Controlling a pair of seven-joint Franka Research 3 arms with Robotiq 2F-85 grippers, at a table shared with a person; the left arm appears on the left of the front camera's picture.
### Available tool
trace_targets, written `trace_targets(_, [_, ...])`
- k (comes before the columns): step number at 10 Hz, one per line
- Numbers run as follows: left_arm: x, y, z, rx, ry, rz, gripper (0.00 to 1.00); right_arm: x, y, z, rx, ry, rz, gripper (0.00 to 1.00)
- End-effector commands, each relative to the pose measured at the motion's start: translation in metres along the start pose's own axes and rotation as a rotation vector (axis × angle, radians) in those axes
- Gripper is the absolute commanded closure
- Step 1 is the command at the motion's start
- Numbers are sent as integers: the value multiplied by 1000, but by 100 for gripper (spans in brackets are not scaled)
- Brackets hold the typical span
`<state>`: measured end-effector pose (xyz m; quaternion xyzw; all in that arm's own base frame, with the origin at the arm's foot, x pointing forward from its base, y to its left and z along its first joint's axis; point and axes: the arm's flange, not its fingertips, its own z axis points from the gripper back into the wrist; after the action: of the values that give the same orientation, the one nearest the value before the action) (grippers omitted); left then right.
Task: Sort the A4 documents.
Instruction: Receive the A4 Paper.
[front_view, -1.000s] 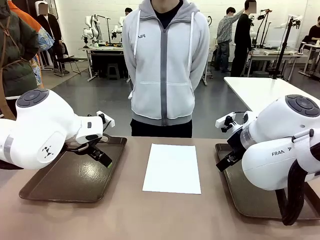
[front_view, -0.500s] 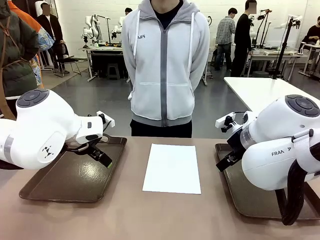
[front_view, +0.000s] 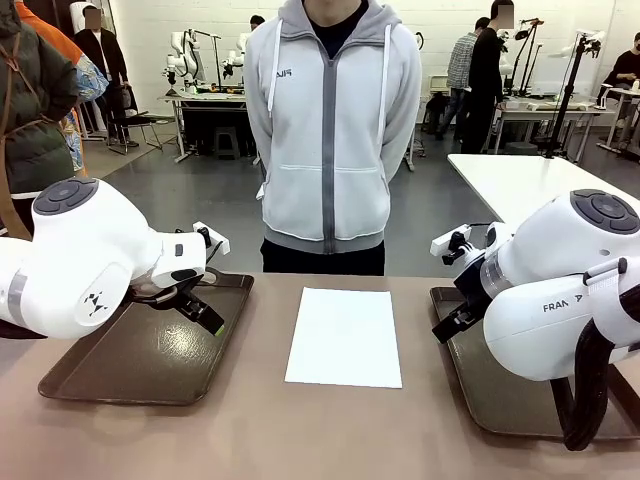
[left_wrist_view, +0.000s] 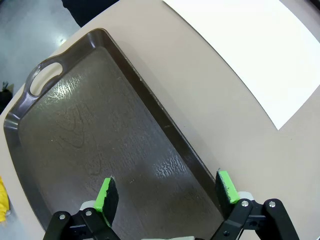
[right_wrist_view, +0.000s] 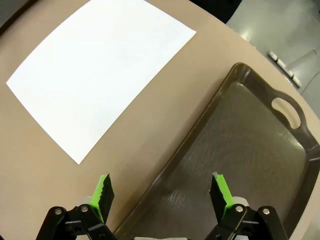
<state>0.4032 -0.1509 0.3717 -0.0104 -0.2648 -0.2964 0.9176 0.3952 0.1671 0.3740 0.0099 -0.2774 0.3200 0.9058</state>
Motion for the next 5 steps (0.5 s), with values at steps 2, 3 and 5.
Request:
trace_targets(2, [0,1,0,0,0,2,0,0,0,0,0,0,0,0])
trace_targets(3, [0,0,0,0,0,0,0,0,0,0,0,0,0,0])
trace_targets(5, [-4,10,39,39,-66,27,0,-13,-18,47,-58,-79,-57,0])
